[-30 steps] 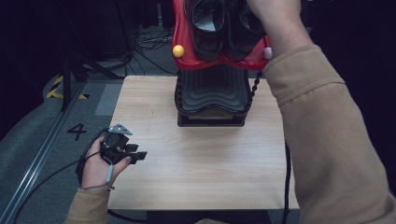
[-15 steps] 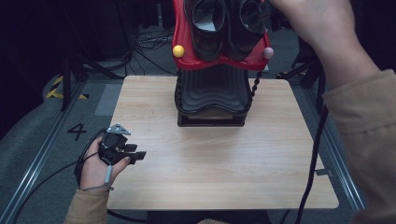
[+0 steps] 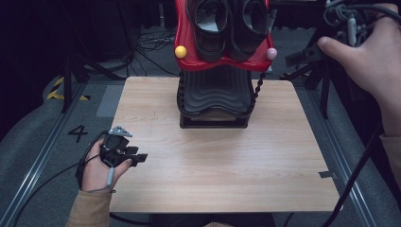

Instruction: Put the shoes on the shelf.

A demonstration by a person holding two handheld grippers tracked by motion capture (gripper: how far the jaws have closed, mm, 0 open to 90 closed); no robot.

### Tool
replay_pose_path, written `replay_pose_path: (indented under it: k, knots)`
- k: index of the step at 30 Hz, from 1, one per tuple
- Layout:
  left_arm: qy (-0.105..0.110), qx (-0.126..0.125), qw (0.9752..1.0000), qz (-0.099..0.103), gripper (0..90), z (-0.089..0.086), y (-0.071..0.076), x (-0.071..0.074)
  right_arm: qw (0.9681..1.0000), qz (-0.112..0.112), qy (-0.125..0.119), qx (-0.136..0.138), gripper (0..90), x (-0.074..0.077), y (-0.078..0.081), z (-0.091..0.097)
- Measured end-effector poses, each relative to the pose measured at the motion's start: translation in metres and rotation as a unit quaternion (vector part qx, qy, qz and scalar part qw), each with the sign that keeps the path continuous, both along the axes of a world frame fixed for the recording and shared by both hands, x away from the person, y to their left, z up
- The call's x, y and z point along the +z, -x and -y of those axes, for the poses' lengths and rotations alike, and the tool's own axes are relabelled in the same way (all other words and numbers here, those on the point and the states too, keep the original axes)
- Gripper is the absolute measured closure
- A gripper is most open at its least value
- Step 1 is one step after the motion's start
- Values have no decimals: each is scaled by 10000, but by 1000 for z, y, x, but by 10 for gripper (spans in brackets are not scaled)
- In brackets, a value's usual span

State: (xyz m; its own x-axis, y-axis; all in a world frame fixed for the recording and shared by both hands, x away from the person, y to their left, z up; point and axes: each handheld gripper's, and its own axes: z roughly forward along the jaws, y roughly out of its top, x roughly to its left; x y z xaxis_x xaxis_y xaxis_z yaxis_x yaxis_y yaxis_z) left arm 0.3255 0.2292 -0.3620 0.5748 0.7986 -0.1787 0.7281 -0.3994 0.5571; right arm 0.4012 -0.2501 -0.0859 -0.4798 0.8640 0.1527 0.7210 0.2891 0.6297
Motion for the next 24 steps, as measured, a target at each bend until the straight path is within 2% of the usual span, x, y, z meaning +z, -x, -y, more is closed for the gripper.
replay_pose_path:
  k: [8,9,11,15,18,22,24]
  knots:
    - [10,-20,10000,-3,539,4,3,0,9997,-126,54,211,436,-45,14,30]
    - [7,-15,10000,1,539,4,4,0,9996,-162,36,230,435,-56,16,33]
    - [-11,-7,10000,-12,539,4,4,-1,9994,-197,147,246,435,-74,17,36]
    - [-29,9,10000,-35,539,4,4,-3,9982,-443,190,356,435,-114,17,40]
    - [-44,14,10000,-58,538,5,5,-5,9972,-555,207,446,439,-134,17,41]
    - [-71,25,9999,-84,537,4,7,-7,9948,-694,357,659,502,-164,19,40]
    - [-74,48,9999,-105,537,3,8,-8,9938,-731,330,775,525,-182,21,40]
